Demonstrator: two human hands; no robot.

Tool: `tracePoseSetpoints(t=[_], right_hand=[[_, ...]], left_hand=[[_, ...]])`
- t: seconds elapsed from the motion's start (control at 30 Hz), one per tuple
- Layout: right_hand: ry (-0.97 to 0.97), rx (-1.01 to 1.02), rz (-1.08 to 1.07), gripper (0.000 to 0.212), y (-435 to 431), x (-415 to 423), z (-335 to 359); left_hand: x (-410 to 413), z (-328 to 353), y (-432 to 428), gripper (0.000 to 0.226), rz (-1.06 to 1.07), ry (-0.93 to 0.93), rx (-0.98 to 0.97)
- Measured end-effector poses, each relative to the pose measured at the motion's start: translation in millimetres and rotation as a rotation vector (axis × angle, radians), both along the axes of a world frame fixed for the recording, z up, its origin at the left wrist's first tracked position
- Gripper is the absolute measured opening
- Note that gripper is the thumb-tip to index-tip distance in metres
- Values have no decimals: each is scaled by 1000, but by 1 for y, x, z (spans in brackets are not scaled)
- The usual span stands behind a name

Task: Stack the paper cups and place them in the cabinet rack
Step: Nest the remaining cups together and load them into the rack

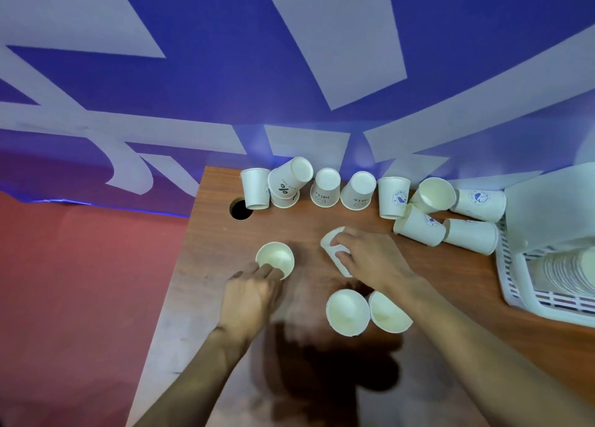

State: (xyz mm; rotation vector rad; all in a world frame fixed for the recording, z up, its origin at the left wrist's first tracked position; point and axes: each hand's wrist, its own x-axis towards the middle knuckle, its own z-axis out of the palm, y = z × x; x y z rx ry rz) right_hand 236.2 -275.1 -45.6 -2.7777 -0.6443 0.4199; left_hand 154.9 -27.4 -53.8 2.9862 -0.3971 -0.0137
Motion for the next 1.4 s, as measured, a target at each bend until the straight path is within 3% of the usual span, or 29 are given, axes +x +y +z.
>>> tracePoseSetpoints(t=[0.2,0.37,0.5,0.73,0.97,1.13,1.4], right_hand=[[-174,207,-298,6,-42,-46,45],[-297,320,-482,12,-70,-97,75],[-301,431,-557,9,-87,-137,77],[-302,445,-600,8,-85,-173,77],[-268,435,-627,9,-83,-179,72],[-253,439,-573,13,-82,-182,71],[-243,471,-521,12,-77,-181,68]], left_hand=[[-5,44,-35,6,-8,-92,-140],[-28,95,-80,6,-89,-134,-288],[-52,106,-98,9,-268,-120,-259],[-59,86,-98,17,-311,-39,-160],[-56,46,-100,23,-327,202,13],[-49,21,-100,20,-253,311,-12],[-44,27,-99,31,-271,235,69]])
